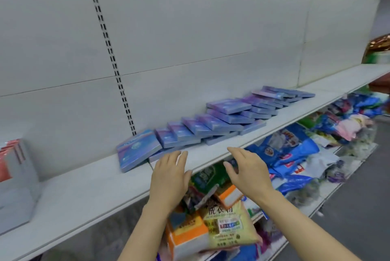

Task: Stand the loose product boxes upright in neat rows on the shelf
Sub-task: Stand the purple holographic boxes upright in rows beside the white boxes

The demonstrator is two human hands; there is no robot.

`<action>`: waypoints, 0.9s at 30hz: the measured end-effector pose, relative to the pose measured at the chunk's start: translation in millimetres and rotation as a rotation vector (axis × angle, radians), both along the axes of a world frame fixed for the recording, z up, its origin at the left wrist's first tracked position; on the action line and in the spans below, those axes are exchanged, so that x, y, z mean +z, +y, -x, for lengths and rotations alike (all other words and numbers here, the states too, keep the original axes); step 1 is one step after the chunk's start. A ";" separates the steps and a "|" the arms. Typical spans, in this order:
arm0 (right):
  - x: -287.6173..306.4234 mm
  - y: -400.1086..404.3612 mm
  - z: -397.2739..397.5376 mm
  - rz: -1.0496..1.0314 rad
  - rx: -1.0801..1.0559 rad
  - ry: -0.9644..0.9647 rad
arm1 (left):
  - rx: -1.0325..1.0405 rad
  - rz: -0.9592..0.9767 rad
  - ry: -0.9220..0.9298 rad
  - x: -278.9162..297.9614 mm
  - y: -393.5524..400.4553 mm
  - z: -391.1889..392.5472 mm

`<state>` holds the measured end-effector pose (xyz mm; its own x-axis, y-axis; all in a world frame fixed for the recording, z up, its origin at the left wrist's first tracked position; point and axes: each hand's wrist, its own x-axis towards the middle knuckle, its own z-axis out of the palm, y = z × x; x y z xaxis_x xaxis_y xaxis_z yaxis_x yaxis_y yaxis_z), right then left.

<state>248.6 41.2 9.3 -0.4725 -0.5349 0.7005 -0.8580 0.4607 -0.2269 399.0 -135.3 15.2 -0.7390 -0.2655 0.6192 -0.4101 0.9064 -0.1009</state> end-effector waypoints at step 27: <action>-5.1 50.1 332.7 0.033 -0.230 0.111 | 0.285 -1.104 -0.133 82.9 -87.4 397.7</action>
<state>-84.1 91.2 4.2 -0.4983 -0.3981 0.7702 -0.7519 0.6407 -0.1553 1.3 -222.7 98.1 -0.6073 -0.7832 -0.1335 -0.6601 0.4038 0.6334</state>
